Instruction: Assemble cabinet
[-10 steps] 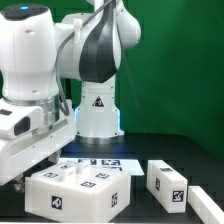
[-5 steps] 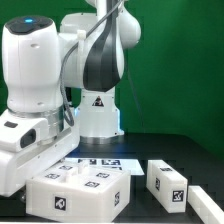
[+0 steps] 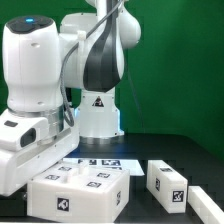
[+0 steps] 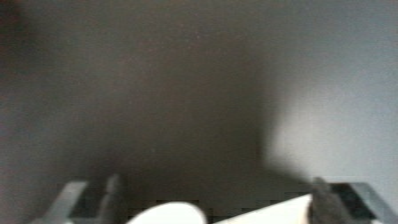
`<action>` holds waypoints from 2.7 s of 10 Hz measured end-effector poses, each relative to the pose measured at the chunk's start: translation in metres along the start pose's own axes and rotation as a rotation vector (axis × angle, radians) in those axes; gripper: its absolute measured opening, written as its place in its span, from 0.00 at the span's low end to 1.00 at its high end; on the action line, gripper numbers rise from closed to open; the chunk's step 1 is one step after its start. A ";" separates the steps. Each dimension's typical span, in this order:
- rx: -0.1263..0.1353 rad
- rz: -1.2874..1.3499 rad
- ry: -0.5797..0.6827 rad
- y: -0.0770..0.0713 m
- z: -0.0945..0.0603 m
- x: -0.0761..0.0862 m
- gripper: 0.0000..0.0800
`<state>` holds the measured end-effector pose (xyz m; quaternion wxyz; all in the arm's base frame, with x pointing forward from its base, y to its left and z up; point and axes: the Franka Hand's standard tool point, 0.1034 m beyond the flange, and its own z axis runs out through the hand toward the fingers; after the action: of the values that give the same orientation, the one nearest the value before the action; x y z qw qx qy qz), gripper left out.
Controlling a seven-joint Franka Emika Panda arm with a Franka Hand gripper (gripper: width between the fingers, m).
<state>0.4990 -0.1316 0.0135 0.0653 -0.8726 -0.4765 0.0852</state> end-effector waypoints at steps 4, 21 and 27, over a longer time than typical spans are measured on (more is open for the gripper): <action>-0.001 0.002 0.000 0.001 -0.001 -0.001 0.26; 0.010 0.081 -0.027 -0.025 -0.106 0.039 0.27; 0.015 0.082 -0.034 -0.026 -0.103 0.039 0.27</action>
Offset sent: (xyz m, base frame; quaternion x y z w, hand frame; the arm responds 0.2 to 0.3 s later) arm 0.0005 0.0008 0.0006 0.0027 0.0013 -0.0029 1.0000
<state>0.5197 -0.0881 0.1156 0.0600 -0.8893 -0.4408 0.1063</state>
